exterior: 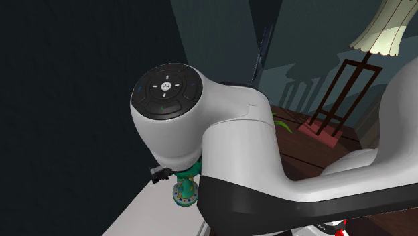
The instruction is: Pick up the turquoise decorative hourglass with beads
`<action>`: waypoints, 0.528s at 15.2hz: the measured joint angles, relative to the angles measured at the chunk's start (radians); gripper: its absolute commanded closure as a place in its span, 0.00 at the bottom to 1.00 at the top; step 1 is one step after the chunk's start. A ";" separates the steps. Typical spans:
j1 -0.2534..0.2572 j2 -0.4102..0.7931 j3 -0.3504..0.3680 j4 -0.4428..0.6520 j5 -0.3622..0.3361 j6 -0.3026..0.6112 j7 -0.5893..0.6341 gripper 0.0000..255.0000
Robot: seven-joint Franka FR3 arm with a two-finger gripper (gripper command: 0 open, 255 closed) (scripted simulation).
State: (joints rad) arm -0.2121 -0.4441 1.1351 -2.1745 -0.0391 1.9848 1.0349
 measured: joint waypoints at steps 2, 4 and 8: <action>-0.012 0.009 0.017 -0.014 -0.006 0.022 0.011 0.00; -0.013 0.011 0.021 -0.021 -0.007 0.031 0.014 1.00; -0.013 0.010 0.022 -0.024 -0.007 0.034 0.016 1.00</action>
State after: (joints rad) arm -0.2254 -0.4336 1.1576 -2.1982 -0.0461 2.0190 1.0505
